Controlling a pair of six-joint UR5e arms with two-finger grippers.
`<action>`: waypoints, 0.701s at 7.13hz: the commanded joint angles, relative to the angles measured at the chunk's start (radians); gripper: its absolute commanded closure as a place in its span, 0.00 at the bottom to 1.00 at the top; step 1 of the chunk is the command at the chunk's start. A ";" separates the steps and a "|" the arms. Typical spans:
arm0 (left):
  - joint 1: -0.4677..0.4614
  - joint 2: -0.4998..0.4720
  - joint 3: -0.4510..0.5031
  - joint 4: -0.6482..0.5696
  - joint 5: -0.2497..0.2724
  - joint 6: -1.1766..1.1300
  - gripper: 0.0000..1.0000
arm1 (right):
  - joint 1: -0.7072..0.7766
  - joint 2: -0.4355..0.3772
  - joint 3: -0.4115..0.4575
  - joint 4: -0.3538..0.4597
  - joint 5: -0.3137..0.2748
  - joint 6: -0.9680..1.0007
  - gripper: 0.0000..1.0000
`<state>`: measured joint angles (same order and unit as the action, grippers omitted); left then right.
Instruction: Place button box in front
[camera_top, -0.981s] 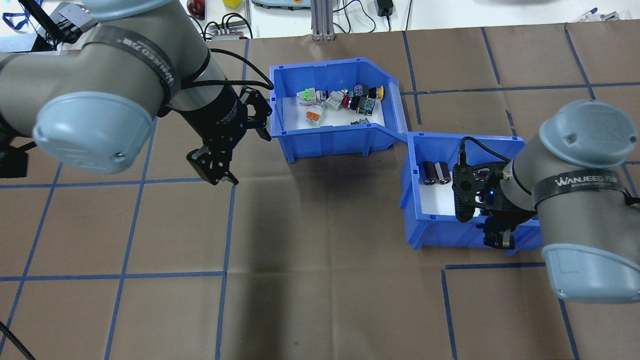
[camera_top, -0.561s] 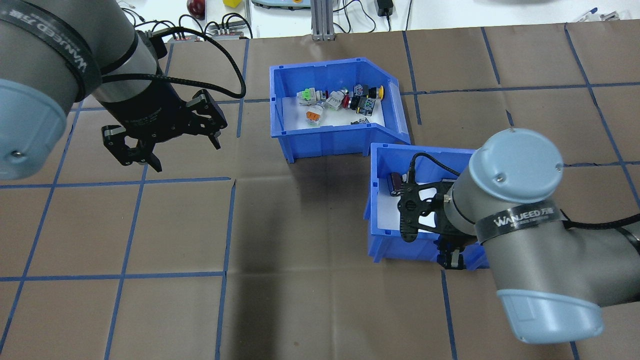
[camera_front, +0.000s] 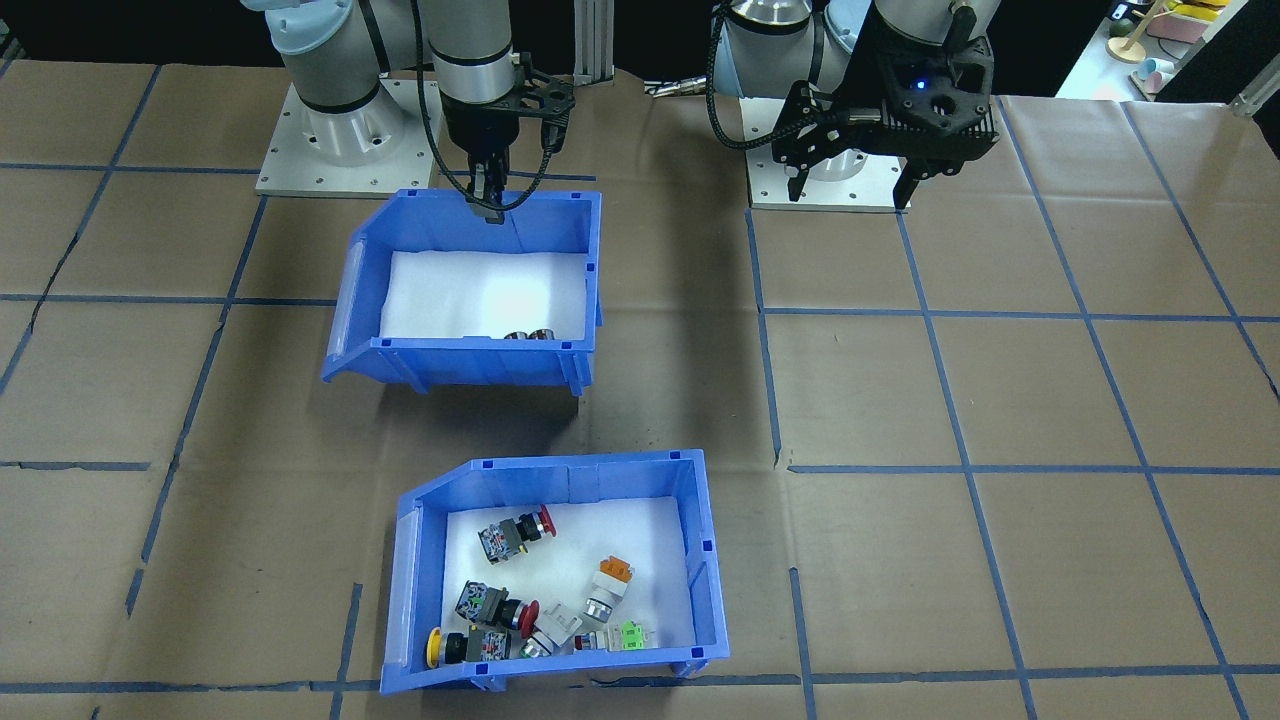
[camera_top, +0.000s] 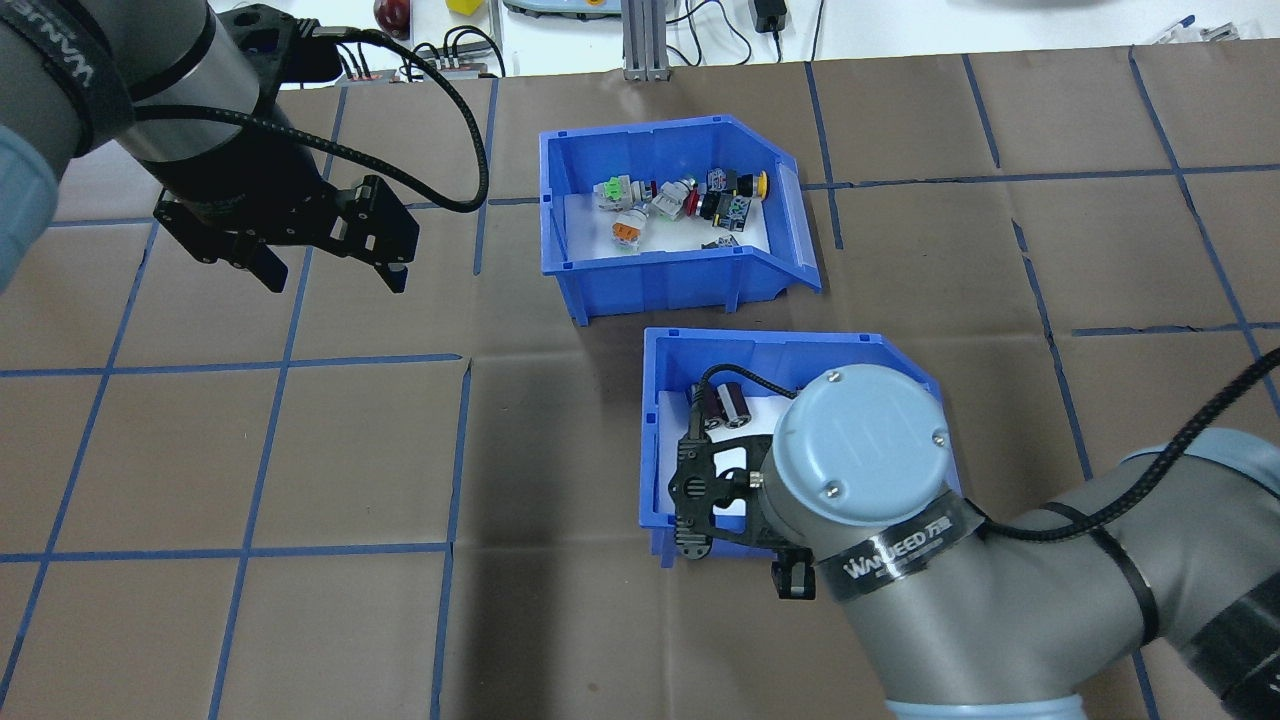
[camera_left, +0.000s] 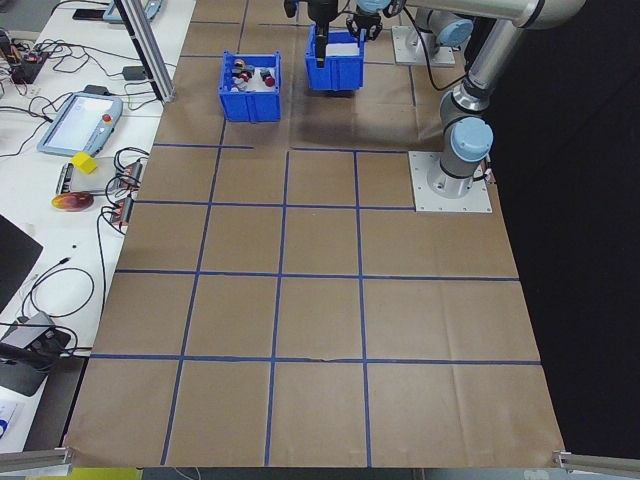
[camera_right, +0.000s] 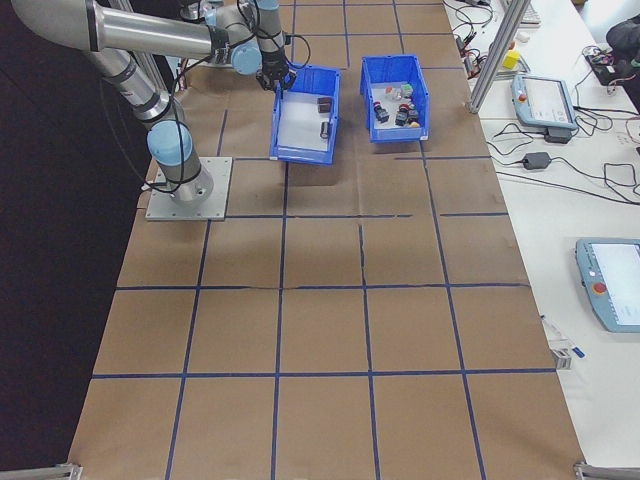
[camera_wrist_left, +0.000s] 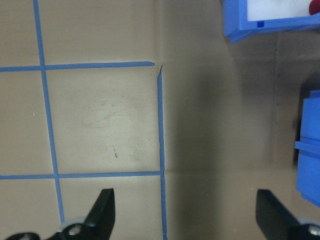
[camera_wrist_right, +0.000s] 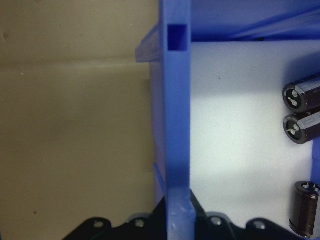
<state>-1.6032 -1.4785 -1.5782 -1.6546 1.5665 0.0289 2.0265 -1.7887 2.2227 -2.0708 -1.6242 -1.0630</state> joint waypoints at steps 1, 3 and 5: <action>0.006 -0.013 -0.008 0.028 0.000 0.088 0.02 | 0.139 0.095 -0.002 -0.098 -0.067 0.084 0.93; 0.008 -0.013 -0.051 0.110 -0.002 0.123 0.01 | 0.164 0.156 -0.002 -0.181 -0.068 0.161 0.93; 0.008 0.000 -0.068 0.119 -0.003 0.123 0.01 | 0.189 0.169 -0.002 -0.184 -0.072 0.179 0.89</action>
<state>-1.5954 -1.4856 -1.6341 -1.5426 1.5646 0.1502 2.2032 -1.6298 2.2212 -2.2469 -1.6947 -0.8956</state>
